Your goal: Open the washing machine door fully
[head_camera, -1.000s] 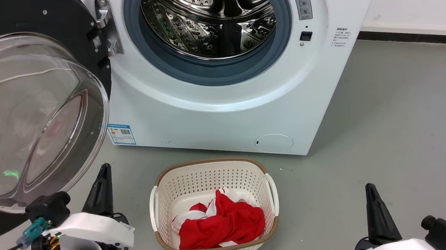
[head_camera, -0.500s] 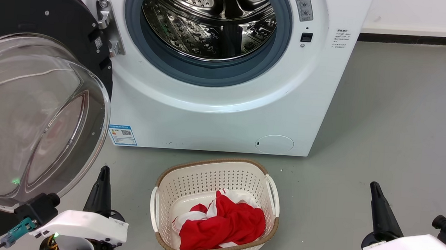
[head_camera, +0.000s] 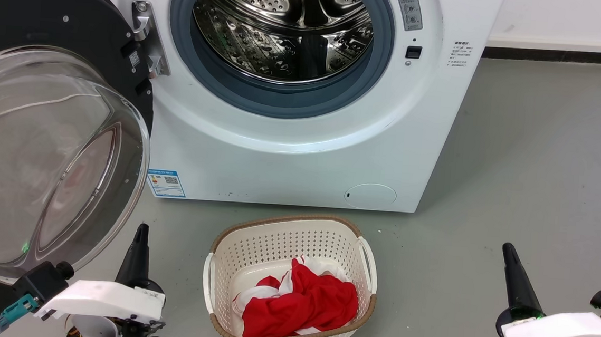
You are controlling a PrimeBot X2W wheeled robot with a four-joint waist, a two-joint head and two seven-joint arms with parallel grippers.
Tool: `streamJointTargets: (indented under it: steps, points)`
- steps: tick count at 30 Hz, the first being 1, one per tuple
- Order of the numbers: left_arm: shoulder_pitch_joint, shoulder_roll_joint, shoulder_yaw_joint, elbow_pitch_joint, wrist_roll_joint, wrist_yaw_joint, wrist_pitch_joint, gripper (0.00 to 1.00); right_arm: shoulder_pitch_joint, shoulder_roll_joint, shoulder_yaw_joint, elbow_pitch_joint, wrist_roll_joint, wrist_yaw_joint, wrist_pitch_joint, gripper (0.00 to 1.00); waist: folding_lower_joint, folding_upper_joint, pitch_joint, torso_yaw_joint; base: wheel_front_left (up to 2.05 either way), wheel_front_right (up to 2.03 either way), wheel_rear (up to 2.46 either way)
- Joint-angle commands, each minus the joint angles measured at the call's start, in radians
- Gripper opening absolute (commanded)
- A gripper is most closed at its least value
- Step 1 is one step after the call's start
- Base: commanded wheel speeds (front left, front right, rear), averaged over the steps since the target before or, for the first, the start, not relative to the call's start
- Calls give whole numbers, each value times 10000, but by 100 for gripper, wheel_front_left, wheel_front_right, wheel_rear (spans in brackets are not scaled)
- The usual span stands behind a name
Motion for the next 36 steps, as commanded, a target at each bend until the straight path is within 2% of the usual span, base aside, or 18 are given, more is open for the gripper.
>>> streamJointTargets:
  steps: [1,36]
  points:
    - [-219,21,71,-67,-296,-52,72,0,-261,-75,-50,-57,304,0,49,0,0,0,-4,2,0,0,0]
    - [-395,-54,435,319,-4105,-443,1044,0,-628,-68,-418,478,4055,-2,791,0,0,0,-123,65,0,0,0]
